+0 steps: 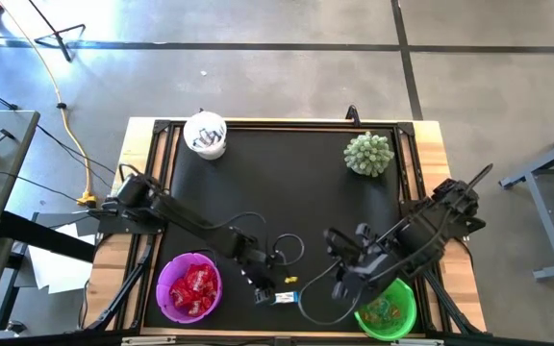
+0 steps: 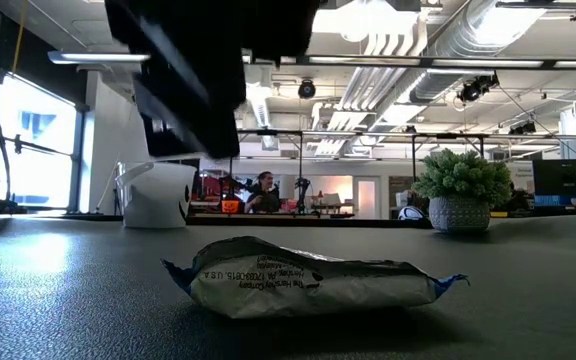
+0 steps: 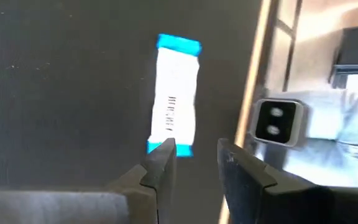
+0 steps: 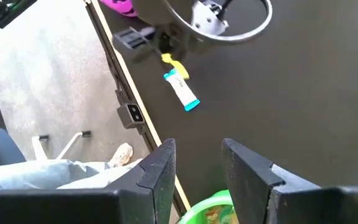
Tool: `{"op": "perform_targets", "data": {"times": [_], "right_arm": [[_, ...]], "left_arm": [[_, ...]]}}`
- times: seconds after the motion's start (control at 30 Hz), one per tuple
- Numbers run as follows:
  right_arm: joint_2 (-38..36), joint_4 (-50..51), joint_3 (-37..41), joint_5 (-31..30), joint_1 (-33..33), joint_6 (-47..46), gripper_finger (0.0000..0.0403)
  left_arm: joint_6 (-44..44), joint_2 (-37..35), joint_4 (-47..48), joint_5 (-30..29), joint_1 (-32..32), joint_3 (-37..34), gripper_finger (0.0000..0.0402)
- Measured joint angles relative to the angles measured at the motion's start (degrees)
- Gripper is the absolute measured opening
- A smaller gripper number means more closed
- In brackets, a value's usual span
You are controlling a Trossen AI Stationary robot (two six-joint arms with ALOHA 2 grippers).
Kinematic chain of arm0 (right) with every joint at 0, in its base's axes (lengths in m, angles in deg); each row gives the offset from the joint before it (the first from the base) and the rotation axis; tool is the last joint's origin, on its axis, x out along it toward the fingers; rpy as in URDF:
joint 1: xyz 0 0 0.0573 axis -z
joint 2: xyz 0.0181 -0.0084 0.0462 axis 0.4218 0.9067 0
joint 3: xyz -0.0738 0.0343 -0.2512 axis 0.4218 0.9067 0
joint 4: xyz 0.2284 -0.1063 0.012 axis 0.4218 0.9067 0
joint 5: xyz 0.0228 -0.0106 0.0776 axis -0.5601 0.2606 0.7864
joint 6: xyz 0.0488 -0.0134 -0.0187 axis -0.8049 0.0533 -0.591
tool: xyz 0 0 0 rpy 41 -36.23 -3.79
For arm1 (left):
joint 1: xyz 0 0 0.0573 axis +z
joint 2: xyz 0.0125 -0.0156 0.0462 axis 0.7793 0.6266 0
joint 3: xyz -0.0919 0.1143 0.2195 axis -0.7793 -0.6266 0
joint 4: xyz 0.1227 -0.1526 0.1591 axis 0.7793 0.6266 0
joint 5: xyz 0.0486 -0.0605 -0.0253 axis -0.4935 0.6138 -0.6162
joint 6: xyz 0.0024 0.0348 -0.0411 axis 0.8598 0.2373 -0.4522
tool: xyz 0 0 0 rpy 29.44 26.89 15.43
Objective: Sort candy
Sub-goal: Put the white chocolate into the white bucket
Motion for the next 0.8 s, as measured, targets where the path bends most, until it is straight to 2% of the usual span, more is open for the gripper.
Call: {"op": "perform_targets", "data": {"times": [0.33,0.8], "right_arm": [[0.02,0.0,0.0,-0.04,-1.95,-1.23,0.0125],[0.02,0.0,0.0,-0.24,-2.26,-1.51,0.0125]], "left_arm": [[0.07,6.16,-3.55,-0.17,-0.09,0.0,0.0103],[2.33,6.23,-11.03,-0.74,-3.22,0.0,0.0103]]}}
